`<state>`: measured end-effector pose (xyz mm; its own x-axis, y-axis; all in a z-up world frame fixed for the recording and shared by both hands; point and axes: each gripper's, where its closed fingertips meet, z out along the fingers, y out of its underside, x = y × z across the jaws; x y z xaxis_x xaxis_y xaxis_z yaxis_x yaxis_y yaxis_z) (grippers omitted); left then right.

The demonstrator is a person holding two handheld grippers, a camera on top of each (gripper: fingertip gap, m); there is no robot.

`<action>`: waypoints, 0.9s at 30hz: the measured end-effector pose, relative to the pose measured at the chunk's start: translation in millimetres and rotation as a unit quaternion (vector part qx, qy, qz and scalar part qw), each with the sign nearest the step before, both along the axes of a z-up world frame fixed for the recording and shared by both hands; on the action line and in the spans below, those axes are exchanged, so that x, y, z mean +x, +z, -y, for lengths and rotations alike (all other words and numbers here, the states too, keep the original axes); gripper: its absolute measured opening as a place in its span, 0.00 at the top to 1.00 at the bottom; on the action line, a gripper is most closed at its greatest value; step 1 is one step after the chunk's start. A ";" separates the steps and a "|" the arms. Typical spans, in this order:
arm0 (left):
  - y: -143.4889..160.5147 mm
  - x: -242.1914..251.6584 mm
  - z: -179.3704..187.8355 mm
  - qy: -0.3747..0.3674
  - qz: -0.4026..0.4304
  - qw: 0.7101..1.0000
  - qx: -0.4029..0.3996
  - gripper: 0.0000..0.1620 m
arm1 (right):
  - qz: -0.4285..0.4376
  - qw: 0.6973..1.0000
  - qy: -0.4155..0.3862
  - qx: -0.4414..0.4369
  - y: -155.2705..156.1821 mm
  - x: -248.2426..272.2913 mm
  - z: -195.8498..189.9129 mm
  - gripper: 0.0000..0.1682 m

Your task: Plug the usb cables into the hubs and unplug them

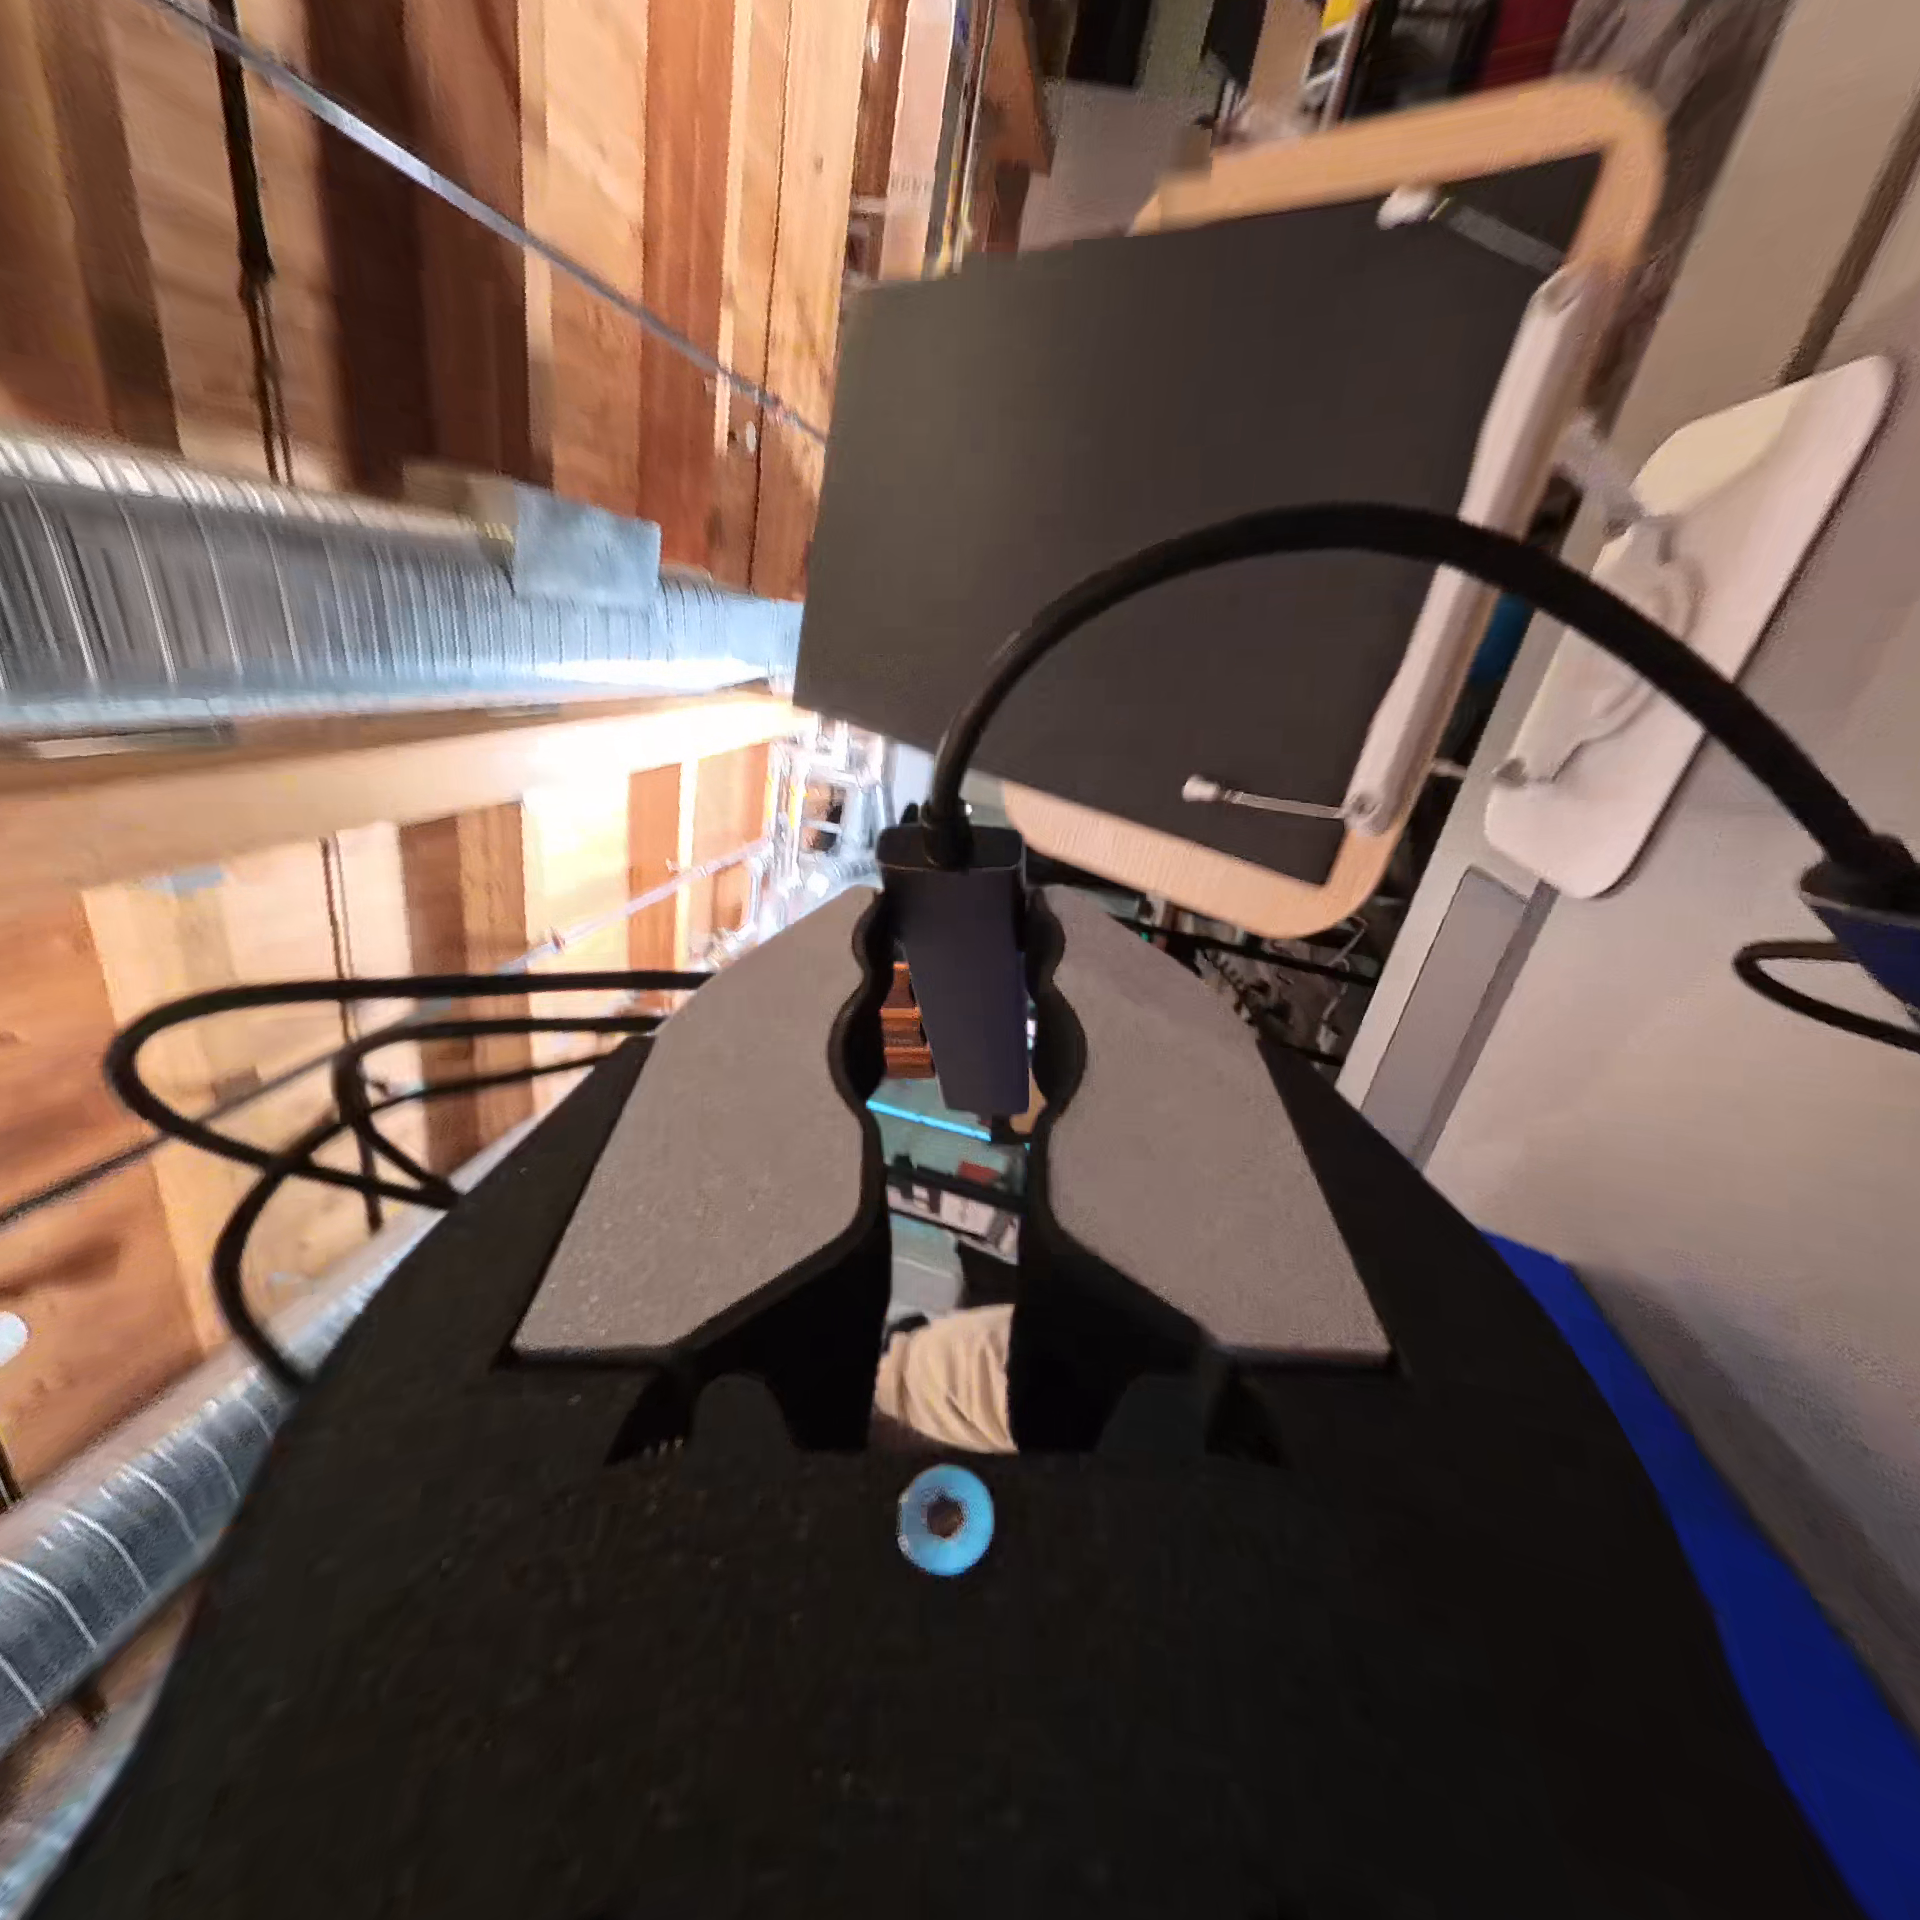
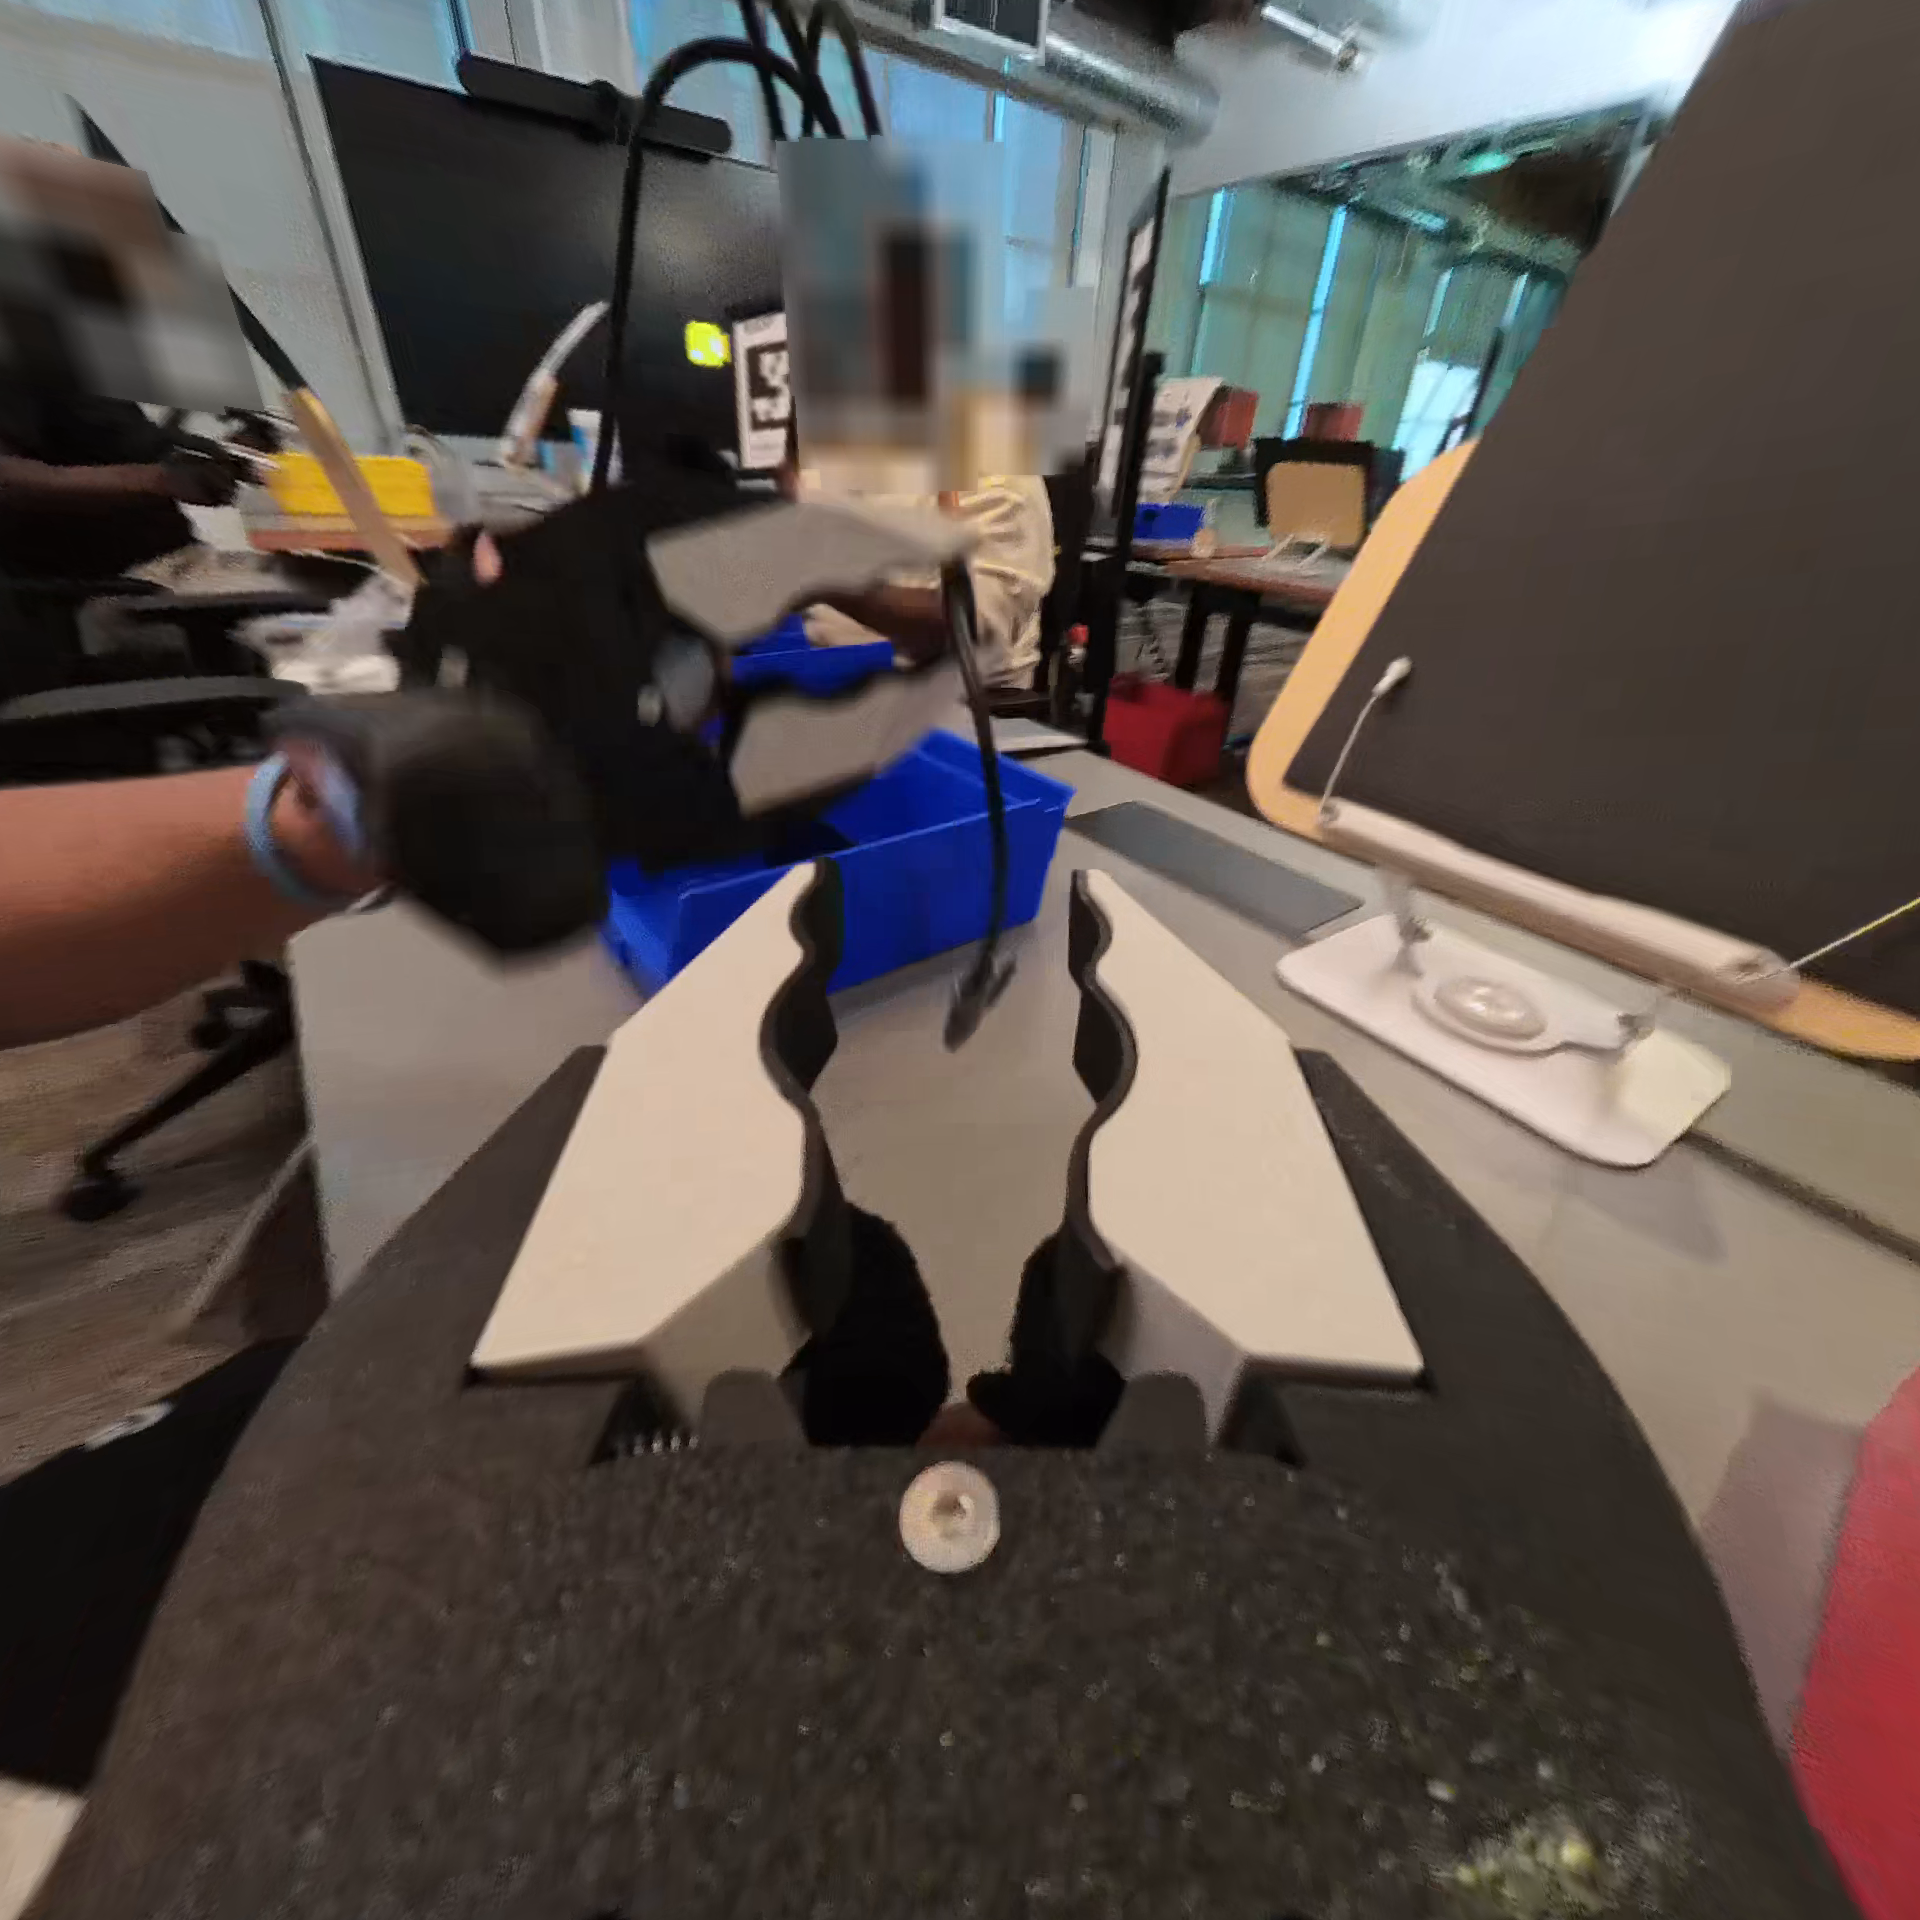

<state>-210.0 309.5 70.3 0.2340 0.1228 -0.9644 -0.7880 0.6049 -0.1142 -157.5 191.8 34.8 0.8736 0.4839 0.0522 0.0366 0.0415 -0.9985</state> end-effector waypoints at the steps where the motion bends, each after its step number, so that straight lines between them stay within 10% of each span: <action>1: -9.0 11.8 12.7 -0.008 -0.011 1.000 0.009 0.85 | 0.018 1.000 -0.018 0.003 4.4 -2.8 -3.8 0.76; 20: -78.4 68.6 104.4 -0.111 -0.067 0.990 0.059 0.86 | 0.123 0.990 -0.024 -0.056 -57.5 -2.8 -18.8 0.94; 27: -108.3 48.9 116.1 -0.152 0.005 0.974 -0.166 0.85 | 0.202 0.975 -0.088 -0.024 -82.4 21.0 -25.1 0.96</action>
<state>-161.1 193.4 -37.9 0.2212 -0.2711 -0.9368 -0.5766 0.7384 -0.3499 -136.5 216.8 -47.6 0.8556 0.3393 0.3909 0.4306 -0.0477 -0.9013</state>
